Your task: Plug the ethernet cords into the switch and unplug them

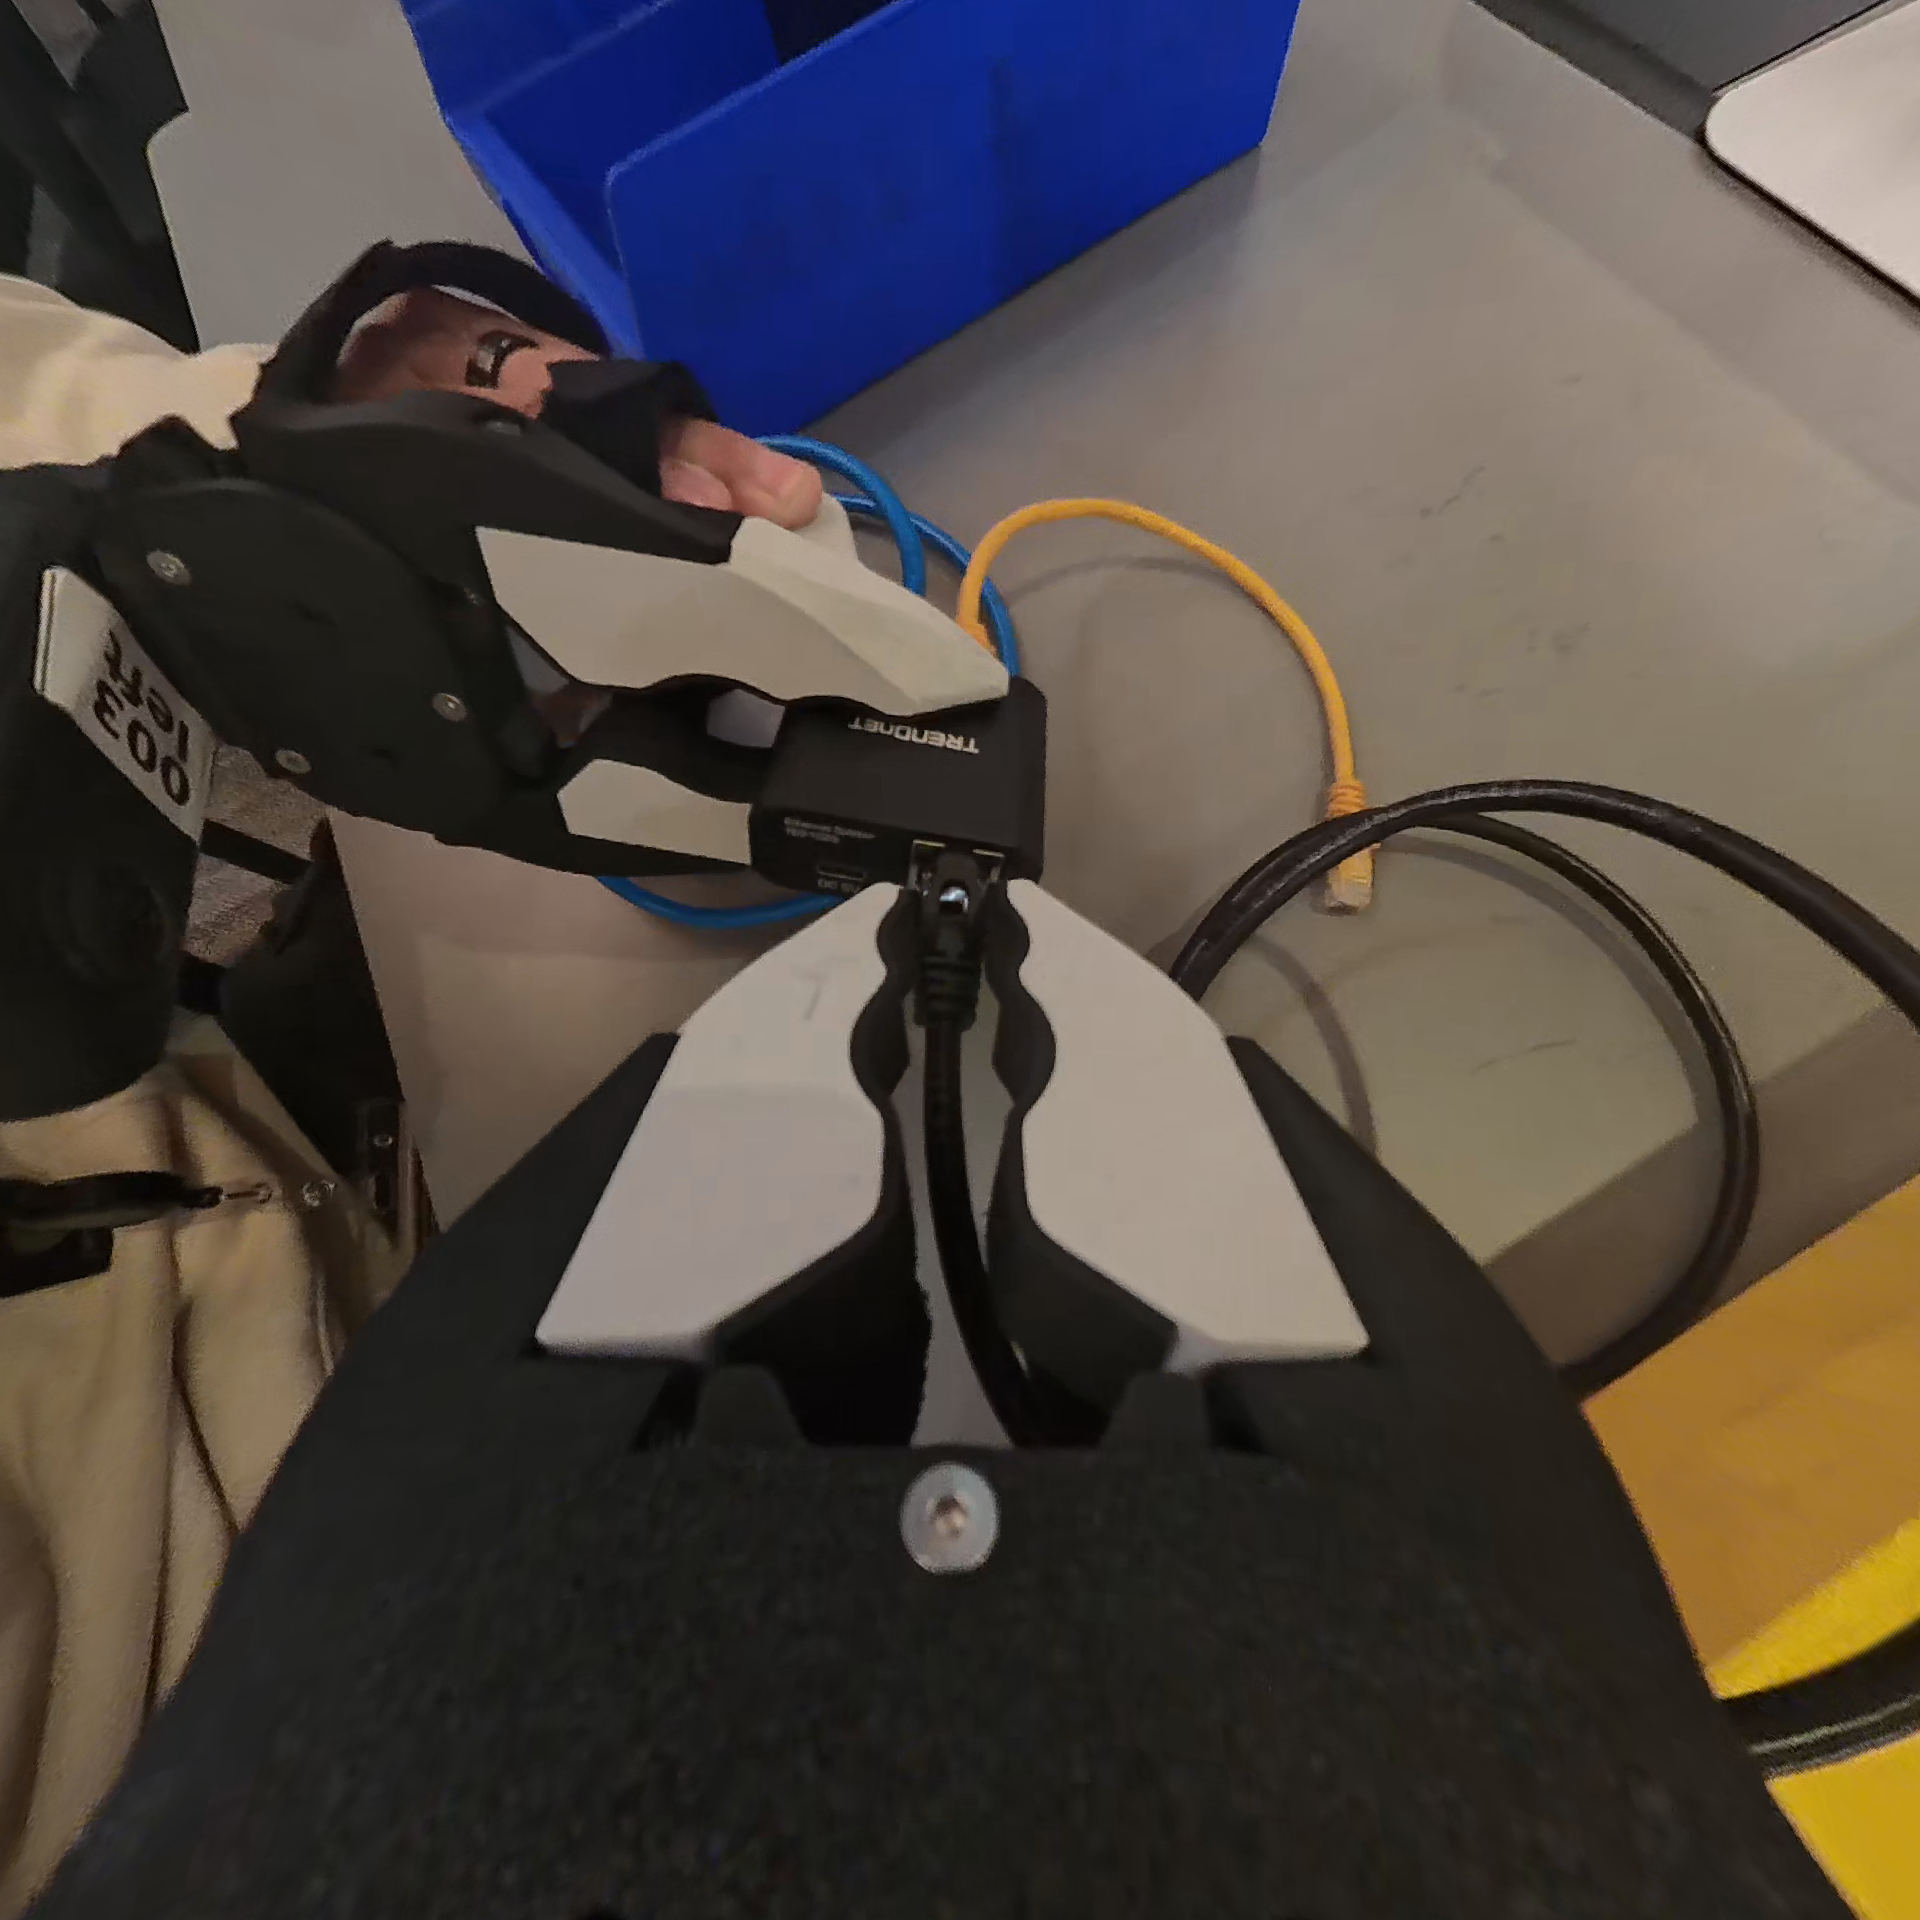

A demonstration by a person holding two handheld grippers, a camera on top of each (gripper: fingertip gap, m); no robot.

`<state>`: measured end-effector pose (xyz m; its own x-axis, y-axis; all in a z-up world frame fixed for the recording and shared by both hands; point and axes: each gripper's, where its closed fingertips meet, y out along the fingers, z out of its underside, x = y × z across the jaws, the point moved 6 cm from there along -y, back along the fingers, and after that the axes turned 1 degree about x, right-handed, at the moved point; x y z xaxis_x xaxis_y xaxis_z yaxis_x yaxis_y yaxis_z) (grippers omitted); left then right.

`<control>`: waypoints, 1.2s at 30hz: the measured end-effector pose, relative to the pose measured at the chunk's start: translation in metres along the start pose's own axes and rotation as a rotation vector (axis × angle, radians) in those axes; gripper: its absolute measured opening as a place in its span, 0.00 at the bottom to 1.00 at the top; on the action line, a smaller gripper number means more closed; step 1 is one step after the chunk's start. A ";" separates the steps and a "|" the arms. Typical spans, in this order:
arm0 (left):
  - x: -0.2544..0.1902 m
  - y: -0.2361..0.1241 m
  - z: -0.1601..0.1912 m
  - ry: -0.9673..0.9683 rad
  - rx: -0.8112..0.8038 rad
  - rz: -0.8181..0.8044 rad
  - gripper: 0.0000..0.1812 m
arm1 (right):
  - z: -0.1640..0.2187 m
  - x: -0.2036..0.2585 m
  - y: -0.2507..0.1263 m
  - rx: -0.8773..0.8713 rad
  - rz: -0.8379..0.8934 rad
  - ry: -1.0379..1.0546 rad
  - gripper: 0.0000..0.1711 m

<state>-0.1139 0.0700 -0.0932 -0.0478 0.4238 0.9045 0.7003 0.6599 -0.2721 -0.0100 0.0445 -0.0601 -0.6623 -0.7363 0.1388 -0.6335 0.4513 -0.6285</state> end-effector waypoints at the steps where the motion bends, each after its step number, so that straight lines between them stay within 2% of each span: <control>1: 0.001 -0.001 -0.001 -0.009 -0.014 0.002 0.14 | 0.000 0.001 -0.002 0.005 -0.010 0.001 0.07; 15: 0.007 -0.012 -0.013 -0.082 -0.098 0.036 0.14 | -0.003 0.002 -0.017 0.003 -0.117 0.045 0.07; 19: 0.007 -0.012 -0.011 -0.113 -0.095 0.081 0.13 | -0.006 0.013 -0.016 0.007 0.033 -0.252 0.09; 22: 0.010 -0.008 -0.010 -0.176 -0.112 0.181 0.13 | -0.003 0.018 -0.018 0.070 0.277 -0.656 0.14; 24: 0.009 -0.006 -0.006 -0.185 -0.104 0.210 0.13 | 0.000 0.023 -0.013 0.152 0.329 -0.810 0.15; 25: 0.008 -0.006 -0.005 -0.178 -0.100 0.211 0.13 | 0.002 0.023 -0.009 0.192 0.332 -0.836 0.17; 31: 0.004 -0.005 -0.008 -0.134 -0.085 0.184 0.13 | -0.007 0.019 -0.003 0.258 0.308 -0.919 0.10; 36: 0.004 -0.004 -0.008 -0.144 -0.085 0.199 0.13 | -0.010 0.019 0.001 0.282 0.286 -0.951 0.10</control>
<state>-0.1114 0.0641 -0.0856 0.0007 0.6279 0.7783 0.7634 0.5024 -0.4060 -0.0273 0.0354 -0.0505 -0.1058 -0.7699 -0.6294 -0.3040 0.6276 -0.7167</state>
